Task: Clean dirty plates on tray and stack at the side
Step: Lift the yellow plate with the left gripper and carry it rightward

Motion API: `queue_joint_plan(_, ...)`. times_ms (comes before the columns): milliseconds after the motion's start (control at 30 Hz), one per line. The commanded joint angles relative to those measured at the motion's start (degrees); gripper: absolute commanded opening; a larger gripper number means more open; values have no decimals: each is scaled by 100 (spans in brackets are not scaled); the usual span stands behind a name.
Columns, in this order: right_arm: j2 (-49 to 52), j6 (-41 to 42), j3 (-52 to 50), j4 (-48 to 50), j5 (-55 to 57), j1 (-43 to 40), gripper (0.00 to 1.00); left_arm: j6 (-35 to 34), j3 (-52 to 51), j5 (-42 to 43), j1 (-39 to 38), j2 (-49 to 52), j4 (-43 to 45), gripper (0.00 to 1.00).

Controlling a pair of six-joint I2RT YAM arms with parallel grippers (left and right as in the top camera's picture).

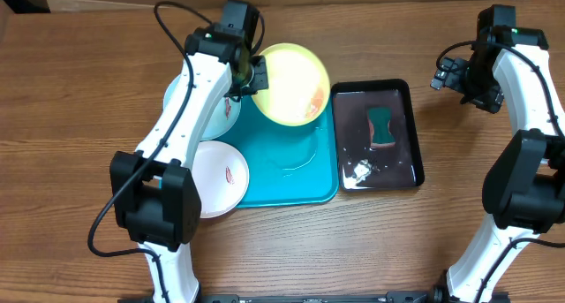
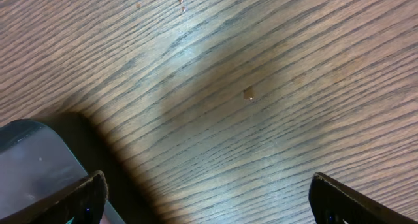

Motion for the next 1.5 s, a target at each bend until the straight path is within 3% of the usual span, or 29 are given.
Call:
queue_joint_plan(0,-144,26,48,17,-48,-28,100,133,365,-151,-319,59,44,4)
queue_joint_plan(333,-144,26,48,17,-48,-28,100,286,826,-1775,-1419,59,39,4)
queue_joint_plan(1033,-144,26,48,17,-48,-28,100,417,907,-7827,-4594,57,-24,4)
queue_joint_plan(1467,-144,26,48,17,-48,-28,100,437,907,-8157,-4739,59,-22,4)
